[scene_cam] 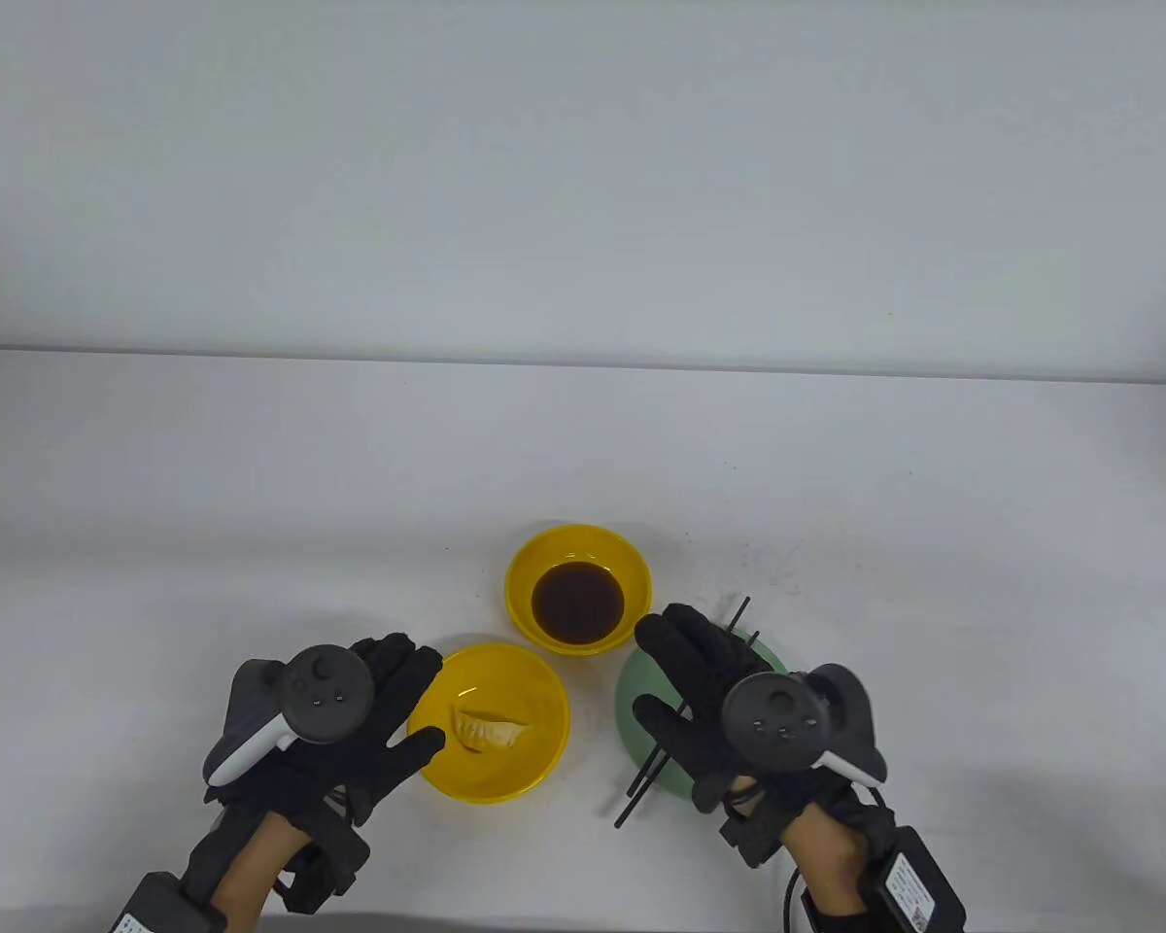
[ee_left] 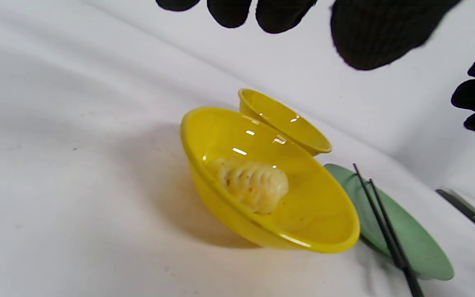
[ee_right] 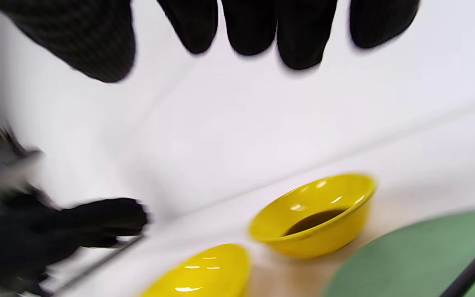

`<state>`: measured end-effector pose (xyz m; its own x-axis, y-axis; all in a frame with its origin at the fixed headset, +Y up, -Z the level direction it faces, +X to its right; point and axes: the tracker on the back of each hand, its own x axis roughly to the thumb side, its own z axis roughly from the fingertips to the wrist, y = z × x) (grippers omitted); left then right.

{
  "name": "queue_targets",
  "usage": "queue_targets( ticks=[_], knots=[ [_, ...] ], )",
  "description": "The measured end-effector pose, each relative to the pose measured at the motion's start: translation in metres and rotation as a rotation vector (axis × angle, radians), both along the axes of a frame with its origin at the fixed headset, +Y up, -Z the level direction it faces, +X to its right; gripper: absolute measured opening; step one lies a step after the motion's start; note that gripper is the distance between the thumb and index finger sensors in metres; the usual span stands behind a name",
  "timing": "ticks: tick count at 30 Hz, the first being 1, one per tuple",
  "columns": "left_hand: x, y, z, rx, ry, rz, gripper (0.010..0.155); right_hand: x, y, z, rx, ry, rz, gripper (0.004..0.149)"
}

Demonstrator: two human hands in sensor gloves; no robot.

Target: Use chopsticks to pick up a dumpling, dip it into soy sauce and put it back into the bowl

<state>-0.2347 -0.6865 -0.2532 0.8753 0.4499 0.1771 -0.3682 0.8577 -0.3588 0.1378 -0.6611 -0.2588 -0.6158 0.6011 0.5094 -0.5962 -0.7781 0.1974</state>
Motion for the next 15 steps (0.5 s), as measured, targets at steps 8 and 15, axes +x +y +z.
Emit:
queue_targets(
  ticks=[8,15],
  knots=[
    [0.007,0.012,0.007,0.119,-0.057,0.066,0.082,0.006,-0.022,-0.001,-0.104,0.059,0.202,0.093],
    [0.006,0.005,0.003,0.073,-0.052,0.062,0.083,-0.001,-0.022,0.002,-0.106,0.067,0.223,0.092]
  ],
)
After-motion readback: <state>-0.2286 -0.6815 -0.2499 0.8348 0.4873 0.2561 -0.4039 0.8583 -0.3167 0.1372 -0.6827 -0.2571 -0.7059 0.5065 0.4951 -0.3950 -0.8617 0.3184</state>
